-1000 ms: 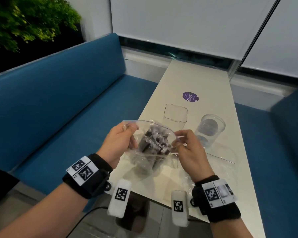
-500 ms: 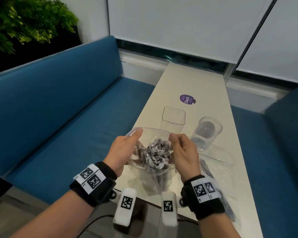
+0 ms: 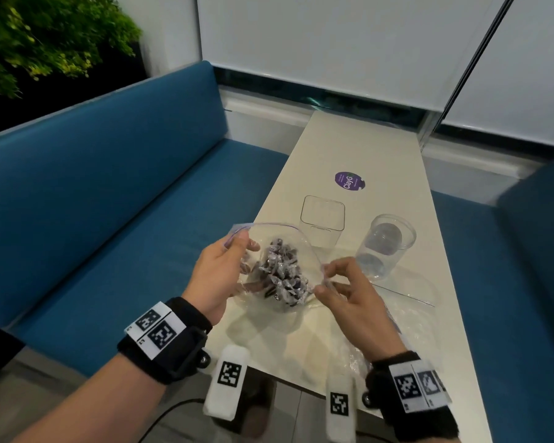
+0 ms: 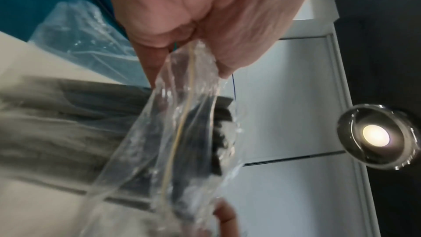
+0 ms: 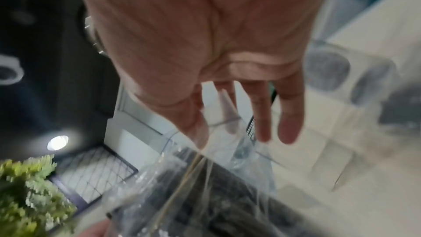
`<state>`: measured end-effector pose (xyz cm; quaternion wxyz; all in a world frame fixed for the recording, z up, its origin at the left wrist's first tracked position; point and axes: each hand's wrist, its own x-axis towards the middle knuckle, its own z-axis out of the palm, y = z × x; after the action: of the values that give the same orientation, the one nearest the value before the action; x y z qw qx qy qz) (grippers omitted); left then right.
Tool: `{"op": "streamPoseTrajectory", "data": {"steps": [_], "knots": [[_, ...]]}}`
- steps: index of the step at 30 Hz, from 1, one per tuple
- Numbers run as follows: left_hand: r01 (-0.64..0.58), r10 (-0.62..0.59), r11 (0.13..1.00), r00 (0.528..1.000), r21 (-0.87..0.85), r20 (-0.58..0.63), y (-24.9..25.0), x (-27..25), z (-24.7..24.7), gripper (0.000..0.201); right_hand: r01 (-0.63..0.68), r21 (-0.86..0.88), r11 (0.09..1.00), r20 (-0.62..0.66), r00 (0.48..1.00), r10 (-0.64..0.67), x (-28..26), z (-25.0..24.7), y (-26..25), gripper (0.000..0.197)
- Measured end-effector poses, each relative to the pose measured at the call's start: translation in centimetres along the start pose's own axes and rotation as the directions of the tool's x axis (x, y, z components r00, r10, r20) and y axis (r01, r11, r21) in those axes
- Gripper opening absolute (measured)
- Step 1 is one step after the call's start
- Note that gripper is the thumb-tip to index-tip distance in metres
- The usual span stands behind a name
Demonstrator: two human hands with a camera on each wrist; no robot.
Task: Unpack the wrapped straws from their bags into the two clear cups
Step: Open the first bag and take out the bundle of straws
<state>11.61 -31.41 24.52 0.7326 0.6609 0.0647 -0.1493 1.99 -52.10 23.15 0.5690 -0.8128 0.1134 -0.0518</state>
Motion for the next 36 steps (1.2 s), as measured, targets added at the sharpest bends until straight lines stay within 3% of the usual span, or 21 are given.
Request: {"op": "streamPoseTrajectory", "data": {"steps": [2,5,8,11,12,16,20,23,25,27,29,31,33,34,36], "knots": [[0.079,-0.078,0.996,0.996,-0.028,0.038,0.3,-0.1,0.1,0.038,-0.057,-0.035,0.998,0.031,0.998,0.058,-0.4,-0.2,0.0,0.022],[0.17,-0.169,0.985,0.984,-0.011,0.057,0.1,-0.2,0.4,0.04,-0.139,0.204,0.969,0.011,0.99,0.139,-0.2,0.4,0.1,0.039],[0.18,-0.183,0.983,0.981,0.04,0.061,0.0,0.0,0.4,0.044,-0.178,0.429,0.886,-0.054,0.974,0.221,0.6,0.8,0.5,0.028],[0.198,-0.209,0.976,0.971,0.093,0.118,0.3,0.1,0.5,0.071,-0.214,0.53,0.821,-0.074,0.953,0.295,1.0,1.5,0.6,0.007],[0.202,-0.216,0.972,0.97,0.119,0.115,0.3,0.2,0.5,0.08,-0.221,0.528,0.82,-0.084,0.947,0.309,1.0,1.7,0.6,0.01],[0.11,-0.121,0.974,0.991,0.197,0.048,0.1,0.2,0.9,0.048,-0.204,0.43,0.879,-0.168,0.939,0.3,1.2,1.9,0.6,0.032],[0.042,-0.048,0.984,0.999,0.171,0.026,-0.5,0.2,0.3,0.02,-0.059,0.214,0.975,-0.304,0.945,0.124,1.0,1.4,0.9,0.044],[-0.012,0.004,0.986,0.999,0.169,0.051,-0.5,0.3,-0.2,0.019,-0.052,0.134,0.99,-0.324,0.942,0.094,0.8,1.2,1.6,0.057],[-0.007,-0.015,0.988,0.99,0.152,0.142,0.1,-0.3,-0.2,0.032,-0.079,0.104,0.991,-0.322,0.941,0.109,0.9,1.2,1.8,0.067],[-0.057,0.001,0.967,0.976,0.247,0.22,0.4,-0.7,0.1,0.034,-0.094,0.109,0.99,-0.312,0.942,0.123,0.9,1.4,1.7,0.072],[-0.116,0.046,0.939,0.975,0.324,0.217,0.4,-0.9,0.5,0.025,-0.094,0.112,0.989,-0.336,0.933,0.127,0.8,1.6,1.1,0.064],[-0.104,0.057,0.939,0.987,0.327,0.151,0.1,-0.6,0.7,0.03,-0.091,0.108,0.99,-0.335,0.934,0.122,0.8,2.0,0.9,0.044],[-0.026,0.0,0.963,0.995,0.267,0.097,-0.1,-0.4,0.8,0.035,-0.024,0.071,0.997,-0.322,0.946,0.046,0.6,2.3,1.0,0.017],[0.0,-0.019,0.971,0.997,0.238,0.081,-0.2,-0.2,0.8,0.036,0.038,0.023,0.999,-0.327,0.945,-0.028,0.4,2.3,1.1,0.019],[0.035,-0.046,0.982,0.997,0.185,0.059,-0.3,-0.2,0.7,0.037,0.158,-0.073,0.985,-0.288,0.942,-0.173,0.1,2.3,1.5,0.045]]}}
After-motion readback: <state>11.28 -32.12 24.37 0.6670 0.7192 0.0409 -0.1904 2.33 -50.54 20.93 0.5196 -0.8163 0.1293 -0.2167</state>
